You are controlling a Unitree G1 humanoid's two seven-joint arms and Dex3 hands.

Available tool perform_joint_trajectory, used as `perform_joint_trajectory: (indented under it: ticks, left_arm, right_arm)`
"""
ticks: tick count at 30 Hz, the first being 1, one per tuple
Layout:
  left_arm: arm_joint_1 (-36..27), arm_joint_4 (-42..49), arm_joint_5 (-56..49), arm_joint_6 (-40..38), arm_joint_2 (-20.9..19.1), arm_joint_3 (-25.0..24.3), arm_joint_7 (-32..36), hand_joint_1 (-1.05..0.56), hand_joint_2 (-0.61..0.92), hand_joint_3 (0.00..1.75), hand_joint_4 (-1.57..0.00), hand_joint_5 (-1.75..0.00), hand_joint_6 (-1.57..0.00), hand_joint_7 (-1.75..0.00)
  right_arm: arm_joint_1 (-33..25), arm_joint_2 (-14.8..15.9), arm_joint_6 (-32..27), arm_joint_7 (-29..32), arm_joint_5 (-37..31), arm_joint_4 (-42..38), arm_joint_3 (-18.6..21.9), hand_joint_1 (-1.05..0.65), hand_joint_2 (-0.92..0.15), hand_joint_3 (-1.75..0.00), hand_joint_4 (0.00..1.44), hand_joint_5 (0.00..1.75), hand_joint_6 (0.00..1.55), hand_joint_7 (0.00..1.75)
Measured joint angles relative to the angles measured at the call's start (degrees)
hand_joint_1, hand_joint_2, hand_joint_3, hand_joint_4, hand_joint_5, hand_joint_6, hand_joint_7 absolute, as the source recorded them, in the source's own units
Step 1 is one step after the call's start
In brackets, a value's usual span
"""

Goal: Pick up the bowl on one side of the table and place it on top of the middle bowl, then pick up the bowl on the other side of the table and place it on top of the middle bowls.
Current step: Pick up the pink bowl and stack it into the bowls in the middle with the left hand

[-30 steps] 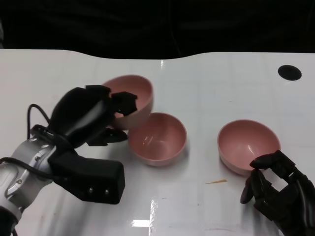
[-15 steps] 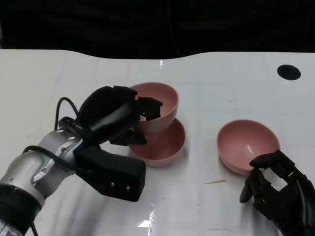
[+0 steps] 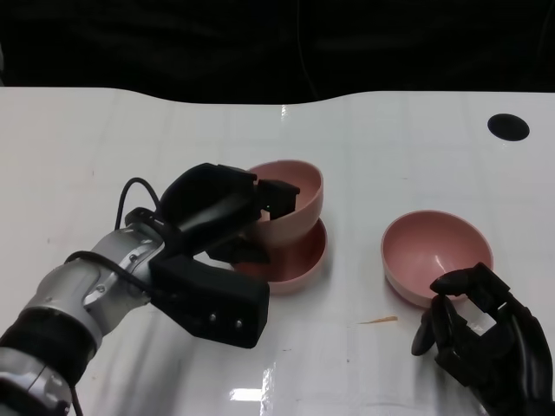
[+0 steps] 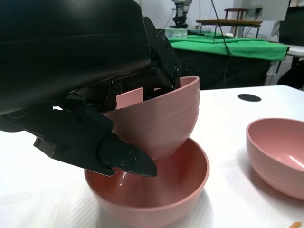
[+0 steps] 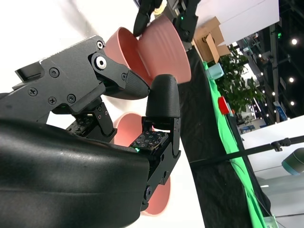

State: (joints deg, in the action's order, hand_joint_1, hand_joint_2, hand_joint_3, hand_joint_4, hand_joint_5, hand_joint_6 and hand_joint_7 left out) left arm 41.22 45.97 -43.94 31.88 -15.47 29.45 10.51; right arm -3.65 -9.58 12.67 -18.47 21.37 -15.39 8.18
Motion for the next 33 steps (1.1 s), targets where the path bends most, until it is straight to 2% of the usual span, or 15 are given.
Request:
perform_joint_trajectory:
  ticks: [10,12,15,26,28,29,31,33]
  left_arm:
    - [1.1,4.2,-0.5,0.7,0.8,0.3,1.4,-0.12,0.92,0.15,-0.73,-1.75,-0.57,-1.67]
    - [1.2,5.1,-0.5,0.7,1.0,0.4,1.5,-0.12,0.92,0.15,-0.73,-1.75,-0.58,-1.62]
    - [1.2,5.8,-0.5,0.8,1.2,0.4,1.6,-0.12,0.92,0.15,-0.73,-1.75,-0.56,-1.67]
    - [2.0,7.0,-0.6,1.6,1.3,0.7,2.6,-0.13,0.92,0.15,-0.73,-1.75,-0.57,-1.65]
    - [2.0,7.2,-0.6,1.6,1.4,0.7,2.6,-0.11,0.92,0.16,-0.72,-1.75,-0.53,-1.72]
    - [2.0,7.3,-0.6,1.6,1.4,0.7,2.6,-0.12,0.92,0.17,-0.71,-1.75,-0.52,-1.71]
    - [2.0,7.4,-0.6,1.6,1.5,0.8,2.5,-0.13,0.92,0.18,-0.69,-1.75,-0.58,-1.56]
    - [2.0,7.4,-0.6,1.5,1.6,1.1,2.5,-0.14,0.92,0.19,-0.69,-1.75,-0.62,-1.49]
  right_arm:
    - [0.0,-0.1,0.0,0.3,0.0,-0.1,0.1,-0.11,-0.62,-0.96,0.9,1.7,0.78,1.46]
    - [0.0,-0.1,0.1,0.3,0.0,-0.1,0.2,-0.1,-0.63,-0.96,0.89,1.71,0.77,1.47]
    - [0.0,-0.1,0.1,0.3,0.1,-0.1,0.2,-0.09,-0.63,-0.97,0.88,1.72,0.76,1.47]
    - [0.0,-0.1,0.1,-0.7,0.9,-0.2,0.4,-0.08,-0.64,-0.96,0.87,1.72,0.75,1.47]
    - [0.0,-0.1,0.1,-0.3,0.6,-0.1,0.4,-0.07,-0.65,-0.96,0.86,1.74,0.74,1.51]
    - [0.0,-0.1,0.1,-0.1,0.5,-0.1,0.4,-0.06,-0.65,-0.97,0.86,1.74,0.72,1.52]
    - [0.0,-0.1,0.1,-0.1,0.5,-0.1,0.4,-0.07,-0.65,-0.97,0.86,1.75,0.72,1.52]
    - [0.0,-0.1,0.1,-0.1,0.6,-0.1,0.4,-0.07,-0.65,-0.96,0.85,1.75,0.72,1.52]
